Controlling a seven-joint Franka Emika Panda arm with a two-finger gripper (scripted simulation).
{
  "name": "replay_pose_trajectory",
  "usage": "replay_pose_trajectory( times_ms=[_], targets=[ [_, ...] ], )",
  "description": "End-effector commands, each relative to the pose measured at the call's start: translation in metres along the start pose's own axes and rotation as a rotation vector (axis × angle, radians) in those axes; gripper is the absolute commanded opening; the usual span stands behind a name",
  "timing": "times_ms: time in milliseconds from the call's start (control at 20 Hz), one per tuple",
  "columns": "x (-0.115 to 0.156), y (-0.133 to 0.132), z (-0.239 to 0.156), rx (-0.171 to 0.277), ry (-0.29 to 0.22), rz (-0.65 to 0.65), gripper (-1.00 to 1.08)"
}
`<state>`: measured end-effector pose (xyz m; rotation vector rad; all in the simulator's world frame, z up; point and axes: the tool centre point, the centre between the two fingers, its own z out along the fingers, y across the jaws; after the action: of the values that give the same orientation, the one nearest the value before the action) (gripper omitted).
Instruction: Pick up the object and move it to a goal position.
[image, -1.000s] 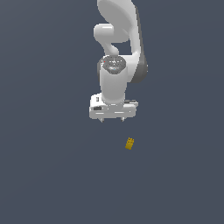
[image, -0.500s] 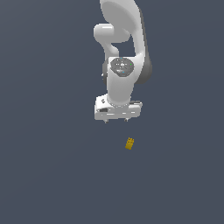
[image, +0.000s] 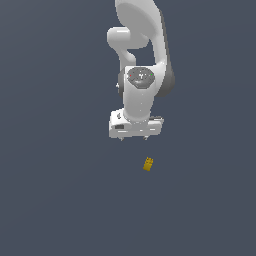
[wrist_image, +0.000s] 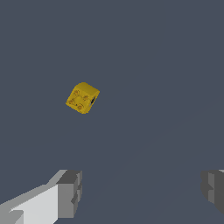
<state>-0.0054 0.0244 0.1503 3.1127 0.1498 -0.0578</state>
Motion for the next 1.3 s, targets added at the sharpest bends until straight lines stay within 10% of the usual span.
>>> replay_pose_trajectory(
  times_ms=[0,1250],
  targets=[
    [0.002,-0.002,0.002,0.001,0.001,0.016,1.00],
    [0.060,-0.062,0.063,0.029,0.027,0.465,1.00]
  ],
)
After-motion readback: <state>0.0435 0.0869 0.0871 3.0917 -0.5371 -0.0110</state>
